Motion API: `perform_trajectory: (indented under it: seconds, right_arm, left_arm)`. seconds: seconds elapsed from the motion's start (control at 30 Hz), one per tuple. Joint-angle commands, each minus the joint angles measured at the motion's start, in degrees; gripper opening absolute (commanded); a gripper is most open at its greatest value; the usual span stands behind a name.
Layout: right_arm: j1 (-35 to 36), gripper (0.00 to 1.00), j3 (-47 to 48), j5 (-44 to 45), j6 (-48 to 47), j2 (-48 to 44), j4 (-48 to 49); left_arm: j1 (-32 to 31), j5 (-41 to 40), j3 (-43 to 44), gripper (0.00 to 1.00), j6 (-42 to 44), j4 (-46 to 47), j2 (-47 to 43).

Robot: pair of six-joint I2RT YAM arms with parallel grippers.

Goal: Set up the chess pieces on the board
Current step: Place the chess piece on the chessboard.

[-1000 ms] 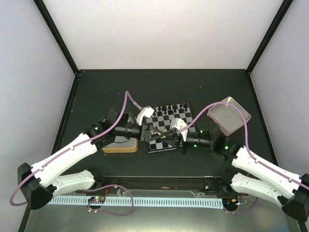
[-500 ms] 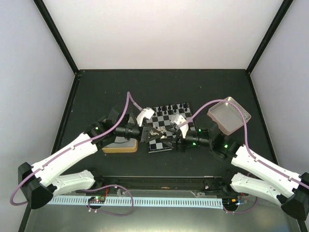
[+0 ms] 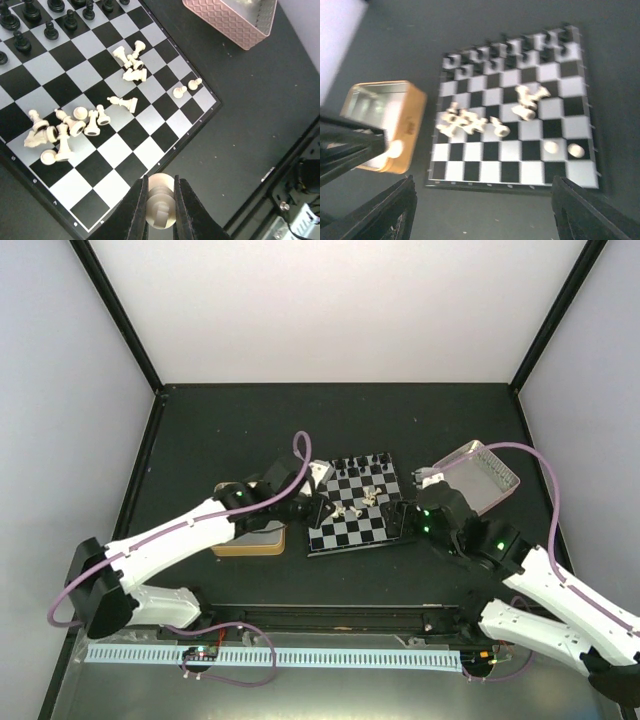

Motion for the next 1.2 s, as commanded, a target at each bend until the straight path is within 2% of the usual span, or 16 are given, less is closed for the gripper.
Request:
perform_trajectory:
  seconds: [0.0, 0.13, 0.37, 0.6, 1.17]
  right_arm:
    - [-0.8, 0.75, -1.7, 11.6, 14.3, -0.2, -9.5]
    - [-3.1, 0.74, -5.4, 13.1, 17.1, -1.3, -7.7]
    - [-6.4, 0.74, -8.8, 13.3, 16.8, -3.2, -5.1]
    - [-6.7, 0.74, -12.0, 14.4, 16.1, -6.3, -4.8]
    - [-6.8, 0.74, -14.3, 15.2, 14.0, -7.2, -3.6]
  left_arm:
    - [-4.4, -10.2, 3.6, 0.01, 2.4, -0.2, 4.8]
    - [-9.0, -17.9, 2.9, 0.02, 3.1, 2.8, 8.8]
    - [-14.4, -21.1, 5.5, 0.02, 3.1, 5.1, 17.9]
    - [-15.5, -20.0, 9.3, 0.01, 1.6, 6.0, 25.6]
    - [-15.4, -17.5, 14.5, 0.02, 1.5, 6.5, 34.6]
